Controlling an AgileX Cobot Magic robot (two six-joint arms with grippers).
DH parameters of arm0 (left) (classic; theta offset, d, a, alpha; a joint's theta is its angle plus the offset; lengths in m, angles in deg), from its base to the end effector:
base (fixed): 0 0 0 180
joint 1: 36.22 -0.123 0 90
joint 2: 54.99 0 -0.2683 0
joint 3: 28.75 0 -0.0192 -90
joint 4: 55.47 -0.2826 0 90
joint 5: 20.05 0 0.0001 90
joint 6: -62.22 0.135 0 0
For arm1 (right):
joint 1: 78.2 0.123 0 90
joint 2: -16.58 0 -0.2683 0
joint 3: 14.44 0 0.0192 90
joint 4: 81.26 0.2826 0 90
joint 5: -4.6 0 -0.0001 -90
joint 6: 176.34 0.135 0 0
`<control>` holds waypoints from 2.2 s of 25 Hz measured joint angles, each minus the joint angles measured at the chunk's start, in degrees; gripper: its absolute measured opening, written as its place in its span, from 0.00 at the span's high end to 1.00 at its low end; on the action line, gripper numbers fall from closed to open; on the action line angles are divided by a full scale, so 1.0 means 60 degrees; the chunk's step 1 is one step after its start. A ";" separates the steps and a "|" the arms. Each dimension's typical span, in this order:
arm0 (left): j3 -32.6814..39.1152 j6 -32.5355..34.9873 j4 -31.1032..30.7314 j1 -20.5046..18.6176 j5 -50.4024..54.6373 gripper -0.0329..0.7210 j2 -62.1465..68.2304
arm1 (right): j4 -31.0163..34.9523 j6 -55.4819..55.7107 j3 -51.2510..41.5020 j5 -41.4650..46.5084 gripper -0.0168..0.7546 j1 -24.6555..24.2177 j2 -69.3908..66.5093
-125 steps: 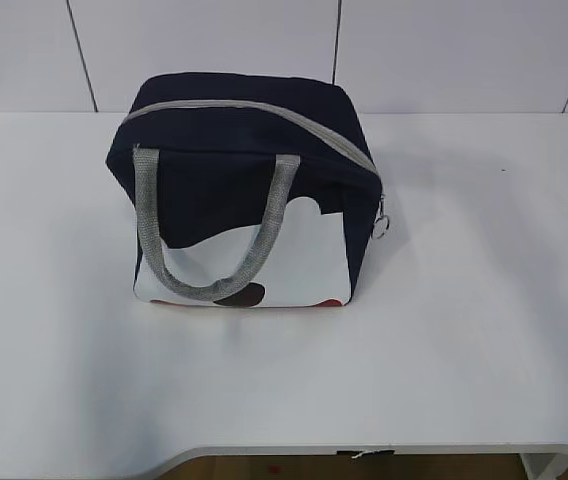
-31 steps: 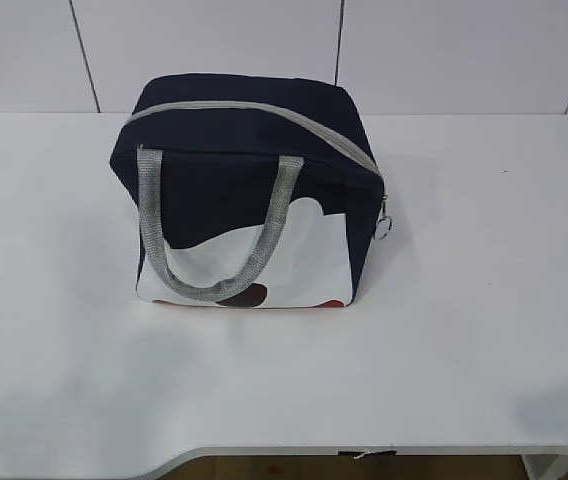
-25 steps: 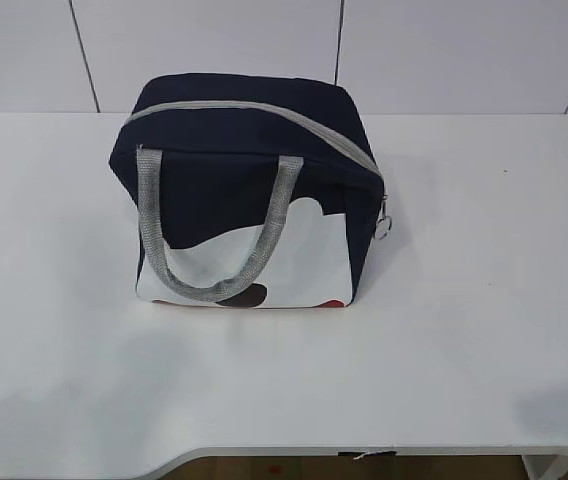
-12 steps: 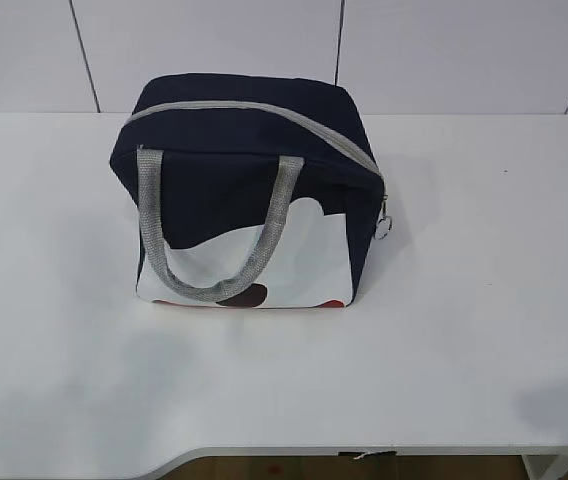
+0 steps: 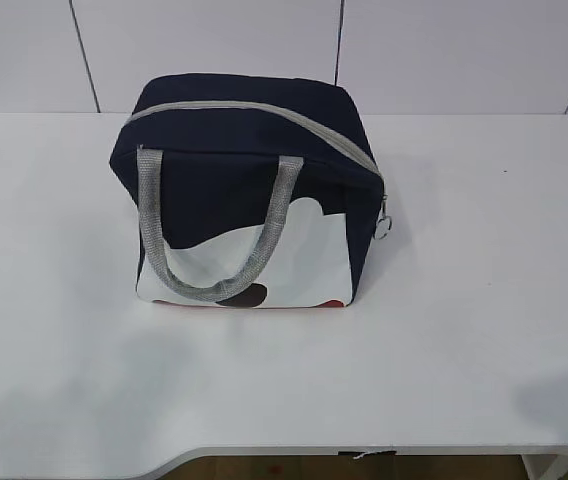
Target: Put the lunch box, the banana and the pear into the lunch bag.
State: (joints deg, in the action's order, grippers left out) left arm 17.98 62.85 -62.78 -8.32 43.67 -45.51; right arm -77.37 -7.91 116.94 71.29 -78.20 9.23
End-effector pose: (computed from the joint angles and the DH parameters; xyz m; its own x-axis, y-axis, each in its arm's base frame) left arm 0.0743 -0.0219 0.2737 -0.4119 0.2942 -0.8624 0.4061 0.9065 0.1152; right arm 0.0708 0.0084 0.2587 -0.5216 -0.1738 -0.8353 -0.1455 0.9828 -0.1136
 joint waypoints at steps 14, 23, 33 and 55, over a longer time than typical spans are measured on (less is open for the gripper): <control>0.0000 0.0000 0.0014 0.0000 0.0000 0.48 0.0000 | 0.0000 0.0000 0.0000 0.0000 0.41 0.0000 0.0000; 0.0000 0.0000 0.0014 0.0000 0.0000 0.49 0.0000 | 0.0000 0.0000 0.0000 0.0000 0.41 0.0000 0.0000; 0.0000 0.0000 0.0014 -0.0022 -0.0010 0.51 -0.0021 | 0.0000 0.0000 0.0000 0.0000 0.41 0.0000 0.0000; 0.0000 0.0000 0.0036 -0.3479 -0.0023 0.56 -0.0089 | -0.0006 0.0000 0.0000 -0.0024 0.41 -0.0959 0.0000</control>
State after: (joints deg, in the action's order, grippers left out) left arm 17.98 62.85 -62.56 -29.20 43.53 -46.05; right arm -77.41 -7.91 116.94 71.14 -83.95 9.23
